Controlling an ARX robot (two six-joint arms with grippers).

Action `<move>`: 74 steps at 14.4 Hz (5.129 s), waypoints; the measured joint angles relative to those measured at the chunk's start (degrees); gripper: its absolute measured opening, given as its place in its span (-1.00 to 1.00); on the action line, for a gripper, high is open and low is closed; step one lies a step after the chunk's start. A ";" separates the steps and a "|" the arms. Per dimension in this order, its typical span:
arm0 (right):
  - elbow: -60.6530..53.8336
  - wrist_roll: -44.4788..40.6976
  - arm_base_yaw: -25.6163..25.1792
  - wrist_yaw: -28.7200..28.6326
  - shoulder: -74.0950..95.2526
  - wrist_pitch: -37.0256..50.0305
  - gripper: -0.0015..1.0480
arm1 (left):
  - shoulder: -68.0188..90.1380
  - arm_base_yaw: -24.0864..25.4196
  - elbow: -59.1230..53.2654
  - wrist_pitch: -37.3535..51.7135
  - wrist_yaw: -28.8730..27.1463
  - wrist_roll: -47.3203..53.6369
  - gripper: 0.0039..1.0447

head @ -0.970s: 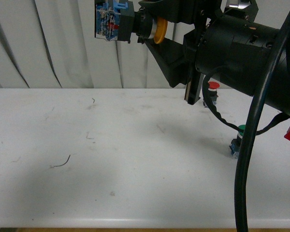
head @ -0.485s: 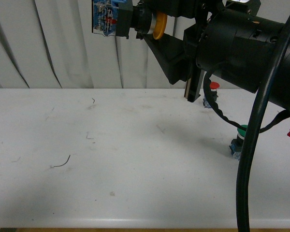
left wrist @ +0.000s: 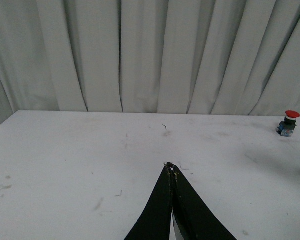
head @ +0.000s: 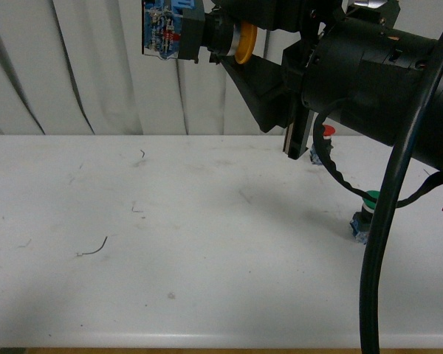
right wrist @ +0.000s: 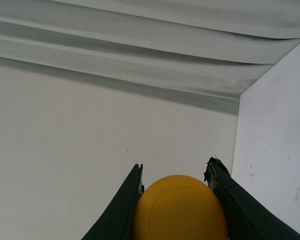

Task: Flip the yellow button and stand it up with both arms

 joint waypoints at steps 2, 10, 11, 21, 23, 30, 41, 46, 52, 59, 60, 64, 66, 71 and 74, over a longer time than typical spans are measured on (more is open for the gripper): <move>-0.66 -0.04 0.13 0.02 0.00 0.00 -0.32 | -2.27 0.00 -2.73 -0.09 -0.02 0.00 -0.97; -0.74 -0.07 0.13 0.04 0.00 0.04 -0.32 | -2.40 0.00 -2.73 0.37 0.00 -0.02 -0.81; -0.72 -0.07 0.13 0.04 0.00 0.04 -0.32 | -2.40 0.00 -2.73 0.37 0.00 -0.02 -0.74; -2.05 -35.52 -3.21 8.94 -9.73 -9.38 -0.32 | -2.40 0.00 -2.73 0.37 0.02 0.07 0.87; -2.14 -58.14 -7.28 18.03 -8.74 -14.21 -0.32 | -2.40 0.00 -2.73 0.37 0.00 0.09 0.88; 4.59 -83.87 -16.15 27.15 -3.72 -23.74 -0.32 | -2.40 0.00 -2.73 0.37 0.00 0.09 0.88; 35.65 -86.03 -17.75 29.92 19.10 -49.64 -0.32 | -2.40 0.00 -2.73 0.37 0.00 0.09 0.88; 37.24 -87.32 -14.80 35.54 23.98 -55.80 -0.32 | -2.40 0.00 -2.73 0.37 0.00 0.09 0.88; 42.69 -83.49 -14.05 40.41 27.71 -59.30 -0.32 | -2.40 0.00 -2.73 0.37 0.02 0.09 0.88; 43.08 -81.18 -13.31 41.05 30.25 -58.36 -0.32 | -2.40 0.00 -2.73 0.37 0.00 0.09 0.88; 43.10 -81.02 -13.31 41.11 30.38 -58.36 -0.32 | -2.40 0.00 -2.73 0.37 0.00 0.09 0.88; 43.19 -81.02 -12.96 41.90 30.40 -58.10 -0.32 | -2.40 0.00 -2.73 0.37 0.00 0.09 0.88; 43.19 -81.11 -12.96 41.94 30.40 -58.16 -0.08 | -2.40 0.00 -2.73 0.37 0.00 0.09 0.88; 43.19 -81.11 -12.98 41.92 30.40 -58.38 0.33 | -2.40 0.00 -2.73 0.37 0.00 0.09 0.88; 43.19 -80.78 -12.98 41.31 30.40 -57.64 0.91 | -2.40 0.00 -2.73 0.37 0.00 0.09 0.88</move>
